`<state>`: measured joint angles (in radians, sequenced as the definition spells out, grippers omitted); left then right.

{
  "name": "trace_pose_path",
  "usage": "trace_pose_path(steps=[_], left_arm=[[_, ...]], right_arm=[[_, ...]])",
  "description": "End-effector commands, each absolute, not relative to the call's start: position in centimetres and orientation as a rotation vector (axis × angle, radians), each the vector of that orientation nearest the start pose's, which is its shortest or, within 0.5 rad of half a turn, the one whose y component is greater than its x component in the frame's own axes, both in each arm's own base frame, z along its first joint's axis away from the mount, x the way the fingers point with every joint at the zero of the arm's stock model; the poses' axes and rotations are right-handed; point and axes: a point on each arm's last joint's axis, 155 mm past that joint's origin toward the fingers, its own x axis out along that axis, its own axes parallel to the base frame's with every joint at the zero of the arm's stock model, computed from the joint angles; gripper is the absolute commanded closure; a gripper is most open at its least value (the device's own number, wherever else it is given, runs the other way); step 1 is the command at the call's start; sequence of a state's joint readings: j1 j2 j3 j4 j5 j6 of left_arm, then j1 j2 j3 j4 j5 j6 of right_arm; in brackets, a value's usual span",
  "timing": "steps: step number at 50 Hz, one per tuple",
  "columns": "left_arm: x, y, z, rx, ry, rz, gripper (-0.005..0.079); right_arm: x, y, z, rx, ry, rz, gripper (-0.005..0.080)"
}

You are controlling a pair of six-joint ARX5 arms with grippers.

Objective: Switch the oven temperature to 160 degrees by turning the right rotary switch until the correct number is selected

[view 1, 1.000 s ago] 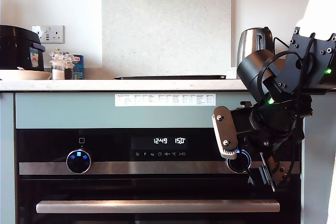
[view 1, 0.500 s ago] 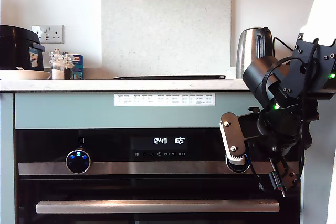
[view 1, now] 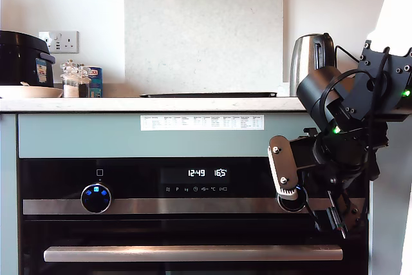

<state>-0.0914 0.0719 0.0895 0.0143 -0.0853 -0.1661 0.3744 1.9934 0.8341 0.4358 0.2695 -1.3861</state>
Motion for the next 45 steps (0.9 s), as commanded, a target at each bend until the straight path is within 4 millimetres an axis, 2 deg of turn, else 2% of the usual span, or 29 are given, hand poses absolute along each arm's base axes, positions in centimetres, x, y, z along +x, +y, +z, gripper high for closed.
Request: trace_pose_path(steps=[1,22,45], left_arm=[[25.2,-0.7,19.8,-0.169,-0.042,-0.008,0.0764],[25.2,-0.7,19.7,-0.168,-0.042,-0.008,0.0764],[25.2,-0.7,19.7,-0.168,-0.042,-0.007,0.0764]], right_arm=[[44.4,12.4,-3.2,-1.558,0.535,0.592,0.0047],[43.9,14.3,-3.2,-1.553,0.489,0.641,0.0047],[43.8,14.7,-3.2,-1.553,0.479,0.653,0.0047]])
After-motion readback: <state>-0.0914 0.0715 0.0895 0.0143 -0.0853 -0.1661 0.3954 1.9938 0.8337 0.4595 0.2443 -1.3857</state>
